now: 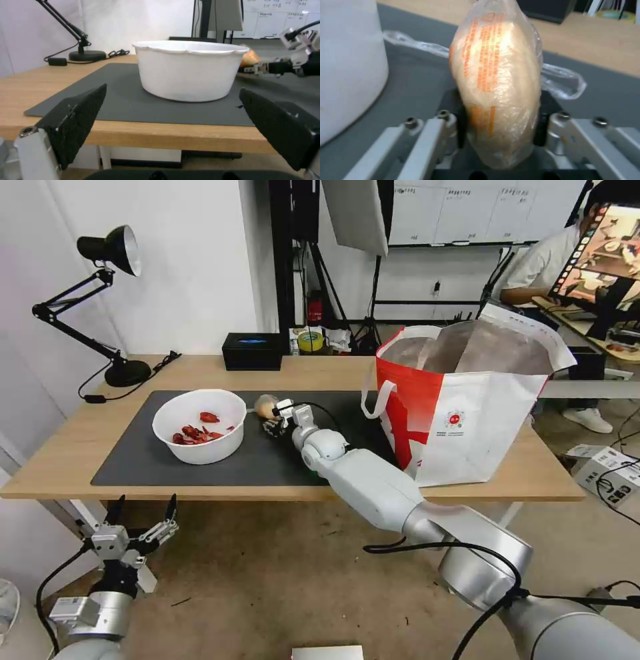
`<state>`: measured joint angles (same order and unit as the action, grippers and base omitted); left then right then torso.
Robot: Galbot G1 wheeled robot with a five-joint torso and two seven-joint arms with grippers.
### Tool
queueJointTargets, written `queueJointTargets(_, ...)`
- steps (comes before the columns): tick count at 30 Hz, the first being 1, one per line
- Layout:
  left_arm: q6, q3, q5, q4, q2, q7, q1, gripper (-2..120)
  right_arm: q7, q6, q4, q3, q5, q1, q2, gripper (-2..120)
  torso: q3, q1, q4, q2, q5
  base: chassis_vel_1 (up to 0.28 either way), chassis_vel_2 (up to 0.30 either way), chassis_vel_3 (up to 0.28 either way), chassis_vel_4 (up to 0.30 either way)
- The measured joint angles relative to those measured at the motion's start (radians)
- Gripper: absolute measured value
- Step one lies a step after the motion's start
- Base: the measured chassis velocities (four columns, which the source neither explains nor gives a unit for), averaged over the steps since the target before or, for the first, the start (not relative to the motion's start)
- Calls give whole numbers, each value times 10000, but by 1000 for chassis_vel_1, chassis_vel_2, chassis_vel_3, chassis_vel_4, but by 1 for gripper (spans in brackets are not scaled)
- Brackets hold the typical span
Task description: Pick up the trash from the table and place it into the takeout bag.
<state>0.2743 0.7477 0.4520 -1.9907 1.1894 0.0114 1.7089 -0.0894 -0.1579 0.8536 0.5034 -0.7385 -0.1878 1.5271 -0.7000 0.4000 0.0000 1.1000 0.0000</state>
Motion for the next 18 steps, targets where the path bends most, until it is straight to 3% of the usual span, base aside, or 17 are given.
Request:
queueJointTargets(2, 0, -35, -5, 0, -5, 0, -1, 100, -114, 72, 557, 23, -50, -71, -328, 26, 0, 0, 1, 0, 0, 0, 0, 0, 0)
queueJointTargets(7, -6, -122, -23, 0, -12, 1, -29, 100, -335, 163, 1541, 88, -205, -222, -968, 14, 0, 0, -1, 0, 1, 0, 0, 0, 0)
queueJointTargets(9, -28, -185, -47, -30, -19, -6, -34, 100, -520, 467, 2610, 101, -108, -510, -1719, 7, 0, 0, 0, 0, 2, 0, 0, 0, 0)
queueJointTargets(14, -38, -209, -65, -83, -20, -6, -20, 100, -615, 1172, 3764, -86, 502, -976, -2410, 7, 0, 0, -1, 0, 2, 0, 0, 0, 0)
queueJointTargets(16, -52, -252, -104, -127, -22, -22, 22, 100, -806, 2081, 5124, -557, 1256, -1574, -3050, 7, 0, 0, -2, 0, 3, 0, 0, 0, 0)
queueJointTargets(18, -55, -262, -121, -138, -21, -25, 32, 100, -874, 2237, 5398, -690, 1415, -1702, -3165, 7, 0, -1, 0, 0, 2, 0, 0, 0, 0)
